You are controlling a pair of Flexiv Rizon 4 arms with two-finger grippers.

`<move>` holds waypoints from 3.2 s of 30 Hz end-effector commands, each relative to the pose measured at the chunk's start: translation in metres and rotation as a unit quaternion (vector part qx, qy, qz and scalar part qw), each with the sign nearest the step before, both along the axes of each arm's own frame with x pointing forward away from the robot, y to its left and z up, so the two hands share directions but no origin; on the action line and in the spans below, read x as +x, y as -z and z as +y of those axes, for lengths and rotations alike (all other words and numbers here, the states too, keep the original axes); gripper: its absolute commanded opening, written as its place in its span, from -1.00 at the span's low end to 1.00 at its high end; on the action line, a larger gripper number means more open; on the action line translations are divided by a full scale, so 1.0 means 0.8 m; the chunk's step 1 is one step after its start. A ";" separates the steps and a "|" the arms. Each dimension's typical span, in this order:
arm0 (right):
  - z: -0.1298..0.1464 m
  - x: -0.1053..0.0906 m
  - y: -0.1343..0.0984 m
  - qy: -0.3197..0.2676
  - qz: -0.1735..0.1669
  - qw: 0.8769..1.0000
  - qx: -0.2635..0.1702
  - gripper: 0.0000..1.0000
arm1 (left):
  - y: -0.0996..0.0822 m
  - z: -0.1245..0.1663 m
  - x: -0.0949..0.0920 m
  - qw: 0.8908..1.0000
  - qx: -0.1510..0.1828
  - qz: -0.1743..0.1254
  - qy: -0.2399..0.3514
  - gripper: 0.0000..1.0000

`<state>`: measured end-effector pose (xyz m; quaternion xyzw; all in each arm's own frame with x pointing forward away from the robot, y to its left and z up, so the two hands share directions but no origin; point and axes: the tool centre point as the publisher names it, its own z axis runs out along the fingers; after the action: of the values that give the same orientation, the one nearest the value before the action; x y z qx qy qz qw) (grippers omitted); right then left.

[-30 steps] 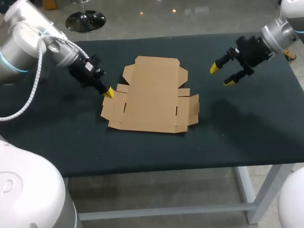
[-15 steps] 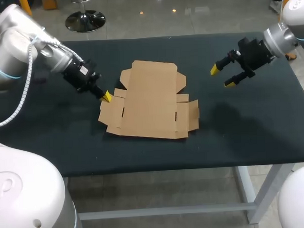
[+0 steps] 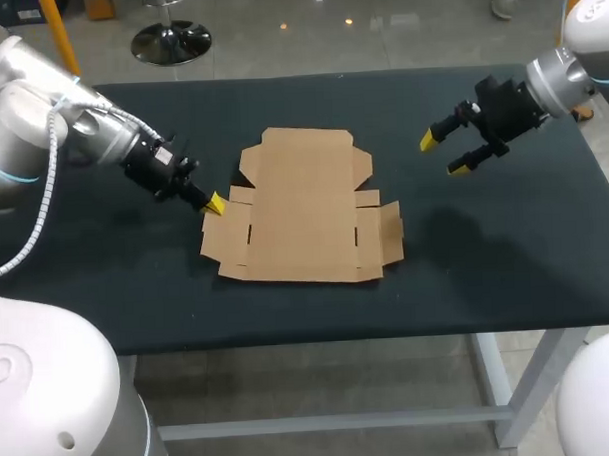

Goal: Assemble the packaging by folding the flat box into shape, placing the metal phone stand inside, and closing the box properly

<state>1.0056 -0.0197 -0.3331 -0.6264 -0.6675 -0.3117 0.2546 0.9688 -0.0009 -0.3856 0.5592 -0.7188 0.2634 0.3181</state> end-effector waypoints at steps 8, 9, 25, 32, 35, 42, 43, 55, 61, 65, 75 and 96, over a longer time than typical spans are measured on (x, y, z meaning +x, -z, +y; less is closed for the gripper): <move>-0.001 0.003 0.001 -0.002 0.004 1.000 0.002 1.00 | 0.002 0.002 -0.020 1.000 -0.013 -0.006 -0.002 -1.00; -0.001 0.003 0.002 -0.002 0.004 1.000 0.003 1.00 | 0.002 0.002 -0.020 1.000 -0.012 -0.006 -0.003 -1.00; 0.000 0.002 0.002 -0.002 0.004 1.000 0.003 1.00 | -0.005 0.010 -0.017 0.999 0.003 -0.013 -0.034 1.00; 0.003 0.006 0.002 -0.006 0.004 1.000 0.003 1.00 | -0.004 0.008 -0.007 1.000 0.010 -0.007 -0.029 1.00; 0.003 0.007 0.003 -0.007 0.005 1.000 0.004 1.00 | 0.000 0.005 -0.004 1.000 0.013 -0.001 -0.028 1.00; 0.003 0.008 0.006 -0.011 0.008 1.000 0.005 1.00 | 0.006 0.001 0.001 0.999 0.025 0.018 -0.024 -1.00; 0.003 0.008 0.006 -0.012 0.009 1.000 0.005 1.00 | 0.007 0.000 -0.001 0.999 0.027 0.019 -0.024 -1.00; 0.003 0.010 0.010 -0.026 0.011 1.000 0.009 1.00 | 0.005 -0.002 -0.025 0.997 0.030 0.012 -0.065 -1.00; 0.002 0.008 0.010 -0.030 0.009 0.999 0.012 1.00 | 0.001 -0.006 -0.036 0.997 0.033 0.003 -0.076 -1.00; 0.001 0.005 0.010 -0.031 0.008 0.999 0.013 1.00 | 0.002 -0.007 -0.037 0.996 0.034 0.003 -0.077 -1.00; 0.002 0.004 0.011 -0.033 0.010 0.999 0.013 1.00 | 0.009 -0.002 -0.036 0.997 0.026 0.012 -0.078 -1.00; 0.010 -0.003 0.005 -0.042 -0.023 0.999 0.004 1.00 | -0.054 0.020 -0.006 0.991 0.071 -0.039 -0.103 1.00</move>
<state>1.0075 -0.0161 -0.3394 -0.5867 -0.6961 -0.3183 0.2645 0.9749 0.0129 -0.3610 0.6326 -0.6831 0.2730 0.2423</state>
